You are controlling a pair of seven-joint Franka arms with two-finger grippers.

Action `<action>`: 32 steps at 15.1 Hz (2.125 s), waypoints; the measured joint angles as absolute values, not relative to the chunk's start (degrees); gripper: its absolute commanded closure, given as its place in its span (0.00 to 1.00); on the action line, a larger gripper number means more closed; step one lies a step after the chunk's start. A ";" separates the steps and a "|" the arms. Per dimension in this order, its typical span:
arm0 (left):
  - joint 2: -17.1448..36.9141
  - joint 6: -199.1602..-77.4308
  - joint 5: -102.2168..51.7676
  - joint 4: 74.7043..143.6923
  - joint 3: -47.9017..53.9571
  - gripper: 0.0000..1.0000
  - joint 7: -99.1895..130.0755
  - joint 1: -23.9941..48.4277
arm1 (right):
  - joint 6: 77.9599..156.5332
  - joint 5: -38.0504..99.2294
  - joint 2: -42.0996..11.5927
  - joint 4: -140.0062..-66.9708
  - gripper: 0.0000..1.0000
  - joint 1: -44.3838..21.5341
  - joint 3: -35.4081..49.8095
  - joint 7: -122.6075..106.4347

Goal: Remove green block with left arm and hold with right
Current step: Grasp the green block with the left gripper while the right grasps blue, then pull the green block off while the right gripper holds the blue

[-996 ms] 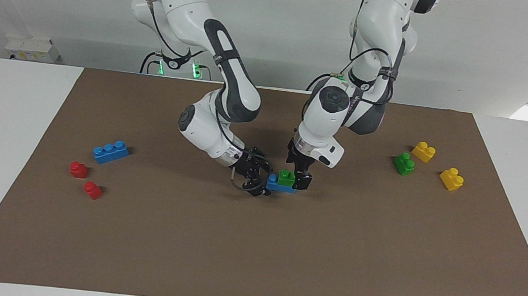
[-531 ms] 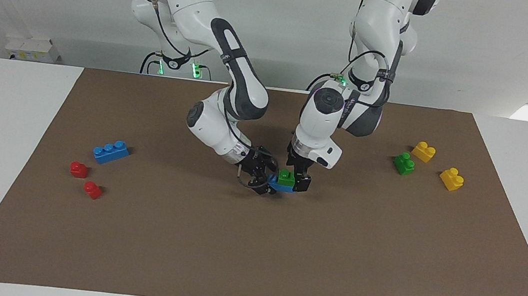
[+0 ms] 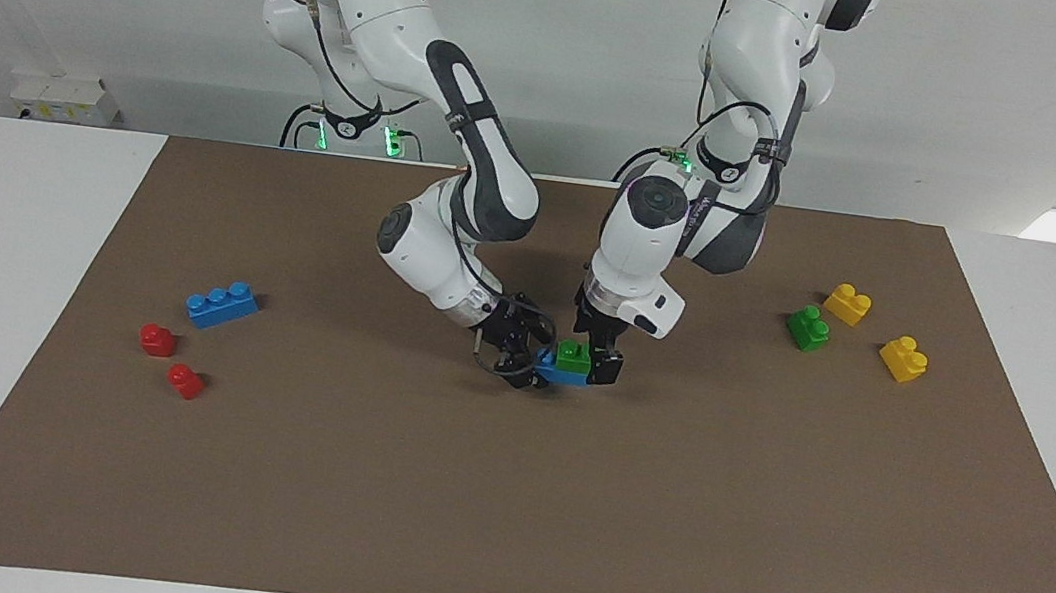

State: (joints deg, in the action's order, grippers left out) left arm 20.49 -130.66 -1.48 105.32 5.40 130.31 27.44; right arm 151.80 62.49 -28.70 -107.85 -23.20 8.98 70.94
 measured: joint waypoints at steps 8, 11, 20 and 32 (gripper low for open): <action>20.49 -130.69 -1.47 105.32 5.40 0.00 130.39 27.45 | 153.88 64.26 -28.71 -108.37 0.80 -23.71 9.06 70.79; 20.49 -130.73 -1.47 105.32 5.40 0.00 130.40 27.45 | 154.48 64.26 -28.71 -108.40 1.00 -23.86 9.10 70.79; 20.42 -131.68 -1.00 105.27 5.38 1.00 130.78 27.54 | 159.16 64.26 -28.79 -108.44 1.00 -26.23 9.14 67.94; 11.64 -124.93 -0.46 107.87 4.42 1.00 129.98 26.33 | 168.27 66.49 -29.09 -109.12 1.00 -30.55 9.08 67.07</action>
